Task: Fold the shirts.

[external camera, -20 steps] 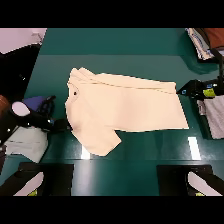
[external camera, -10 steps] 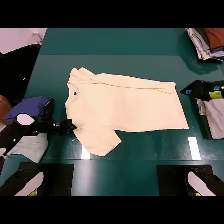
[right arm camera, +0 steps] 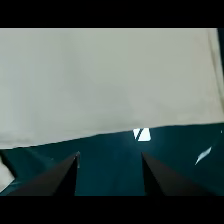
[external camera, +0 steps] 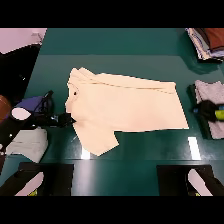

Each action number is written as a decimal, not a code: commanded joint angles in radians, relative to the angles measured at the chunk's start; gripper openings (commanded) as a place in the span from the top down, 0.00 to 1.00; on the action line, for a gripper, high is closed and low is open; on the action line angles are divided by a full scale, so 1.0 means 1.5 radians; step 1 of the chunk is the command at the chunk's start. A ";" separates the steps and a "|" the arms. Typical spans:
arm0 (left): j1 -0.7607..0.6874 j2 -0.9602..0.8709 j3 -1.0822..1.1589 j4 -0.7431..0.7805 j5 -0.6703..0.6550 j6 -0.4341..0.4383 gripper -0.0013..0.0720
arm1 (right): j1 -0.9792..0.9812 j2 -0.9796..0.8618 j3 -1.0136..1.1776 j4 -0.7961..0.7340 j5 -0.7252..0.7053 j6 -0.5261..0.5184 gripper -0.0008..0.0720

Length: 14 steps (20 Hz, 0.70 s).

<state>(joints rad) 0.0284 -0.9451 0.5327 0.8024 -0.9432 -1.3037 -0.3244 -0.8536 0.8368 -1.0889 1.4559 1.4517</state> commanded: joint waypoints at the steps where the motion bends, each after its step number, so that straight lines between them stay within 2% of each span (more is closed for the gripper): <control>1: 0.000 0.001 0.040 0.008 -0.022 0.002 0.95 | -0.143 0.024 -0.148 -0.019 0.003 -0.001 0.30; 3: 0.000 0.001 0.041 0.009 -0.022 0.002 0.95 | -0.194 0.024 -0.214 -0.018 -0.049 -0.001 0.32; 4: 0.000 0.001 0.041 0.009 -0.022 0.002 0.95 | -0.202 0.024 -0.235 -0.014 -0.079 -0.001 0.40; 7: 0.000 0.001 0.041 0.009 -0.022 0.002 0.95 | -0.205 0.006 -0.261 0.042 -0.152 -0.005 0.40; 11: 0.000 0.001 0.041 0.009 -0.017 0.002 0.95 | -0.203 -0.103 -0.227 0.122 -0.181 -0.049 0.40; 14: 0.000 0.001 0.041 0.009 -0.012 0.002 0.95 | -0.176 -0.175 -0.194 0.137 -0.189 -0.060 0.40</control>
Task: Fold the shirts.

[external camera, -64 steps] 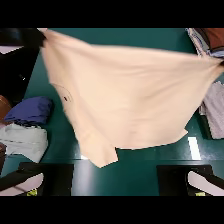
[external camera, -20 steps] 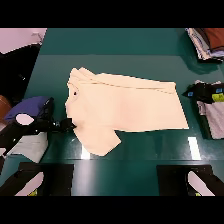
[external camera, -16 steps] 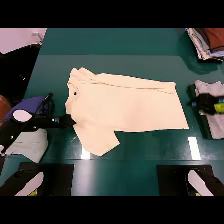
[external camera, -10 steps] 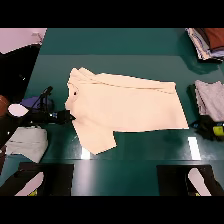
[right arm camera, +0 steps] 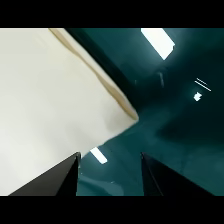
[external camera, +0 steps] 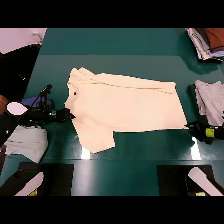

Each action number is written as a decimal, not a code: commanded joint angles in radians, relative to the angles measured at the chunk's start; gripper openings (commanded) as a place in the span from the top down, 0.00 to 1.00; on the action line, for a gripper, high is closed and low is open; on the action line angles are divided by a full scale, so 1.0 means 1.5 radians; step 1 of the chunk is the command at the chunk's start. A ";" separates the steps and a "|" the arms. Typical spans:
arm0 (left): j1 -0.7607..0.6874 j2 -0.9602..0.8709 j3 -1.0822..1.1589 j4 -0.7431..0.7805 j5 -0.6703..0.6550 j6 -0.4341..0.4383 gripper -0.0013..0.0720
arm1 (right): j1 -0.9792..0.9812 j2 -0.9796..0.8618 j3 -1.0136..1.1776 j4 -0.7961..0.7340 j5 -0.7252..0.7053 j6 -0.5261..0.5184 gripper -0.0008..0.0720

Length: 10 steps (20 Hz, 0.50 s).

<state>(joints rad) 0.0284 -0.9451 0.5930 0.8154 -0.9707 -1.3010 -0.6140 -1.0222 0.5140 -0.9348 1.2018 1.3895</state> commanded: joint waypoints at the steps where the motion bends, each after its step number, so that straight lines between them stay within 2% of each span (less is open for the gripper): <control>1: 0.000 0.001 0.001 0.000 0.006 0.000 0.95 | 0.036 -0.083 0.032 0.034 -0.021 -0.018 0.40; 2: 0.000 0.001 0.001 0.000 0.005 0.000 0.95 | 0.060 -0.103 0.043 0.034 -0.023 -0.018 0.40; 3: 0.000 0.001 0.001 0.000 0.002 0.000 0.95 | 0.087 -0.121 0.053 0.034 -0.028 -0.018 0.47; 4: 0.000 0.001 0.001 0.000 -0.002 0.000 0.95 | 0.111 -0.133 0.062 0.033 -0.034 -0.018 0.58; 5: 0.000 0.001 0.001 0.001 -0.007 0.000 0.95 | 0.133 -0.143 0.070 0.033 -0.040 -0.018 0.60; 6: 0.000 0.001 0.001 0.001 -0.009 0.000 0.95 | 0.158 -0.150 0.078 0.032 -0.045 -0.018 0.65; 7: 0.000 0.001 0.003 0.003 -0.009 -0.002 0.95 | 0.177 -0.150 0.087 0.030 -0.048 -0.018 0.83; 8: 0.000 0.001 0.013 0.015 -0.011 -0.013 0.96 | 0.195 -0.145 0.100 0.029 -0.046 -0.019 0.97; 10: 0.000 0.030 0.059 0.080 -0.014 -0.060 0.96 | 0.221 -0.110 0.140 0.029 -0.035 -0.020 0.97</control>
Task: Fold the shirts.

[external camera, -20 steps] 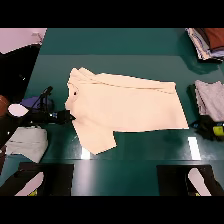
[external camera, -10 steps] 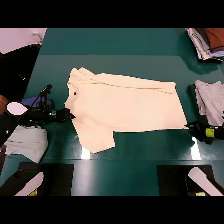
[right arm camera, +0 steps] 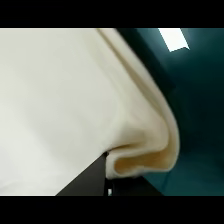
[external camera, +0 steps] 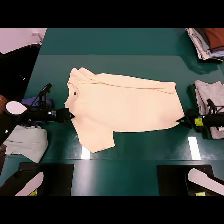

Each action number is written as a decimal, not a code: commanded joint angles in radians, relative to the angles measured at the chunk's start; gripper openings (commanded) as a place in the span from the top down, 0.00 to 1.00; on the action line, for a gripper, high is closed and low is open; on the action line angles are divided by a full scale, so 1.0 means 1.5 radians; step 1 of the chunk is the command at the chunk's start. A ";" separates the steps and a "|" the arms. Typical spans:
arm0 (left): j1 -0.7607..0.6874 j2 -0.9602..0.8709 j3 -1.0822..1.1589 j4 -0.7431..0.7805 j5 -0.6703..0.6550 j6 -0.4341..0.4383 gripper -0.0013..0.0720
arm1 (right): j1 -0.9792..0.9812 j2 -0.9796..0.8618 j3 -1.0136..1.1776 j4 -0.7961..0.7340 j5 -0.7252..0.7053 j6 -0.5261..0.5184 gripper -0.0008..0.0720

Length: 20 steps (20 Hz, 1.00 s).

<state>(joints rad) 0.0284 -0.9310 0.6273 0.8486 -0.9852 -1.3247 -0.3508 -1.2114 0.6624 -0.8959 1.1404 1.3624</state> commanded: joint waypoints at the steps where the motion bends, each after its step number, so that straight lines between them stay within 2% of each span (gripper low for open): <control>1: 0.000 0.046 0.073 0.102 -0.014 -0.066 0.96 | 0.053 0.046 0.072 0.003 0.015 -0.002 0.97; 3: 0.000 0.099 0.181 0.195 -0.056 -0.095 0.95 | 0.056 0.110 0.157 0.004 0.038 -0.002 0.97; 5: 0.000 0.143 0.322 0.251 -0.102 -0.095 0.95 | 0.055 0.180 0.260 0.003 0.050 -0.002 0.97; 9: 0.000 0.168 0.617 0.258 -0.111 -0.095 0.95 | 0.054 0.287 0.481 0.002 0.036 -0.001 0.97; 12: 0.000 0.168 0.798 0.251 -0.081 -0.095 0.95 | 0.054 0.321 0.635 -0.037 0.043 0.010 0.97; 16: 0.000 0.161 0.926 0.197 -0.022 -0.112 0.95 | 0.054 0.306 0.818 -0.149 0.106 0.071 0.97; 18: 0.000 0.148 0.941 0.186 -0.028 -0.112 0.95 | 0.054 0.267 0.902 -0.170 0.176 0.077 0.97; 20: 0.000 0.118 0.941 0.187 -0.074 -0.112 0.95 | 0.054 0.218 0.958 -0.171 0.241 0.082 0.97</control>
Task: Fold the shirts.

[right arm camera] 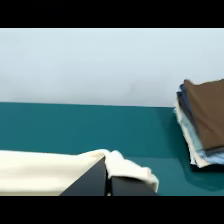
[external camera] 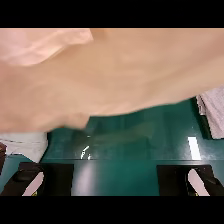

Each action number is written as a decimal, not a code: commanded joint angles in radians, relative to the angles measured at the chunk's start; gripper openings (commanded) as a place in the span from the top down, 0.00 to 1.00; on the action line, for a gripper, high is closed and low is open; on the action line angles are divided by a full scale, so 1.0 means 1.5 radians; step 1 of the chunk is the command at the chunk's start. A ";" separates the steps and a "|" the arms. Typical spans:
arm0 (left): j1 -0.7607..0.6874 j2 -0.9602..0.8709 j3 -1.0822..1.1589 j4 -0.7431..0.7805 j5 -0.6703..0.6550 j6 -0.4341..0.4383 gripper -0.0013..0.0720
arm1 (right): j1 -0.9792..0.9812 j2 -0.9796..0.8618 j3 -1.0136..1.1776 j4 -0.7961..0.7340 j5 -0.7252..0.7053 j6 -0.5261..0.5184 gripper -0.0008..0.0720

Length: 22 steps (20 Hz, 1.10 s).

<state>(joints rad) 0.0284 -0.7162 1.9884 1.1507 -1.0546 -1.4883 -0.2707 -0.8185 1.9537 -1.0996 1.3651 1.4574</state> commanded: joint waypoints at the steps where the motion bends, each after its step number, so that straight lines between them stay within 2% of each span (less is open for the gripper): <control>1: 0.000 -0.049 0.034 -0.015 -0.065 -0.003 0.95 | 0.001 -0.069 0.107 -0.035 0.116 0.025 0.97; 5: 0.000 -0.180 -0.009 -0.018 -0.193 -0.003 0.95 | 0.001 -0.150 0.002 -0.030 0.159 0.036 0.97; 10: 0.000 -0.345 -0.192 -0.027 -0.199 -0.002 0.95 | 0.033 -0.299 -0.146 -0.056 0.165 0.035 0.97; 14: 0.000 -0.494 -0.275 -0.027 -0.099 0.021 0.95 | 0.093 -0.453 -0.195 -0.089 0.101 0.029 0.97; 17: 0.000 -0.578 -0.263 -0.031 -0.010 0.029 0.95 | 0.121 -0.571 -0.138 -0.087 0.035 0.022 0.97; 22: 0.001 -0.604 -0.206 -0.025 0.086 0.072 0.95 | 0.135 -0.668 -0.008 -0.087 0.012 0.022 0.97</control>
<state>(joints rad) 0.0288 -1.5879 1.6451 1.1061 -1.0214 -1.4139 -0.0826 -1.7393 1.8553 -1.2255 1.4139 1.4933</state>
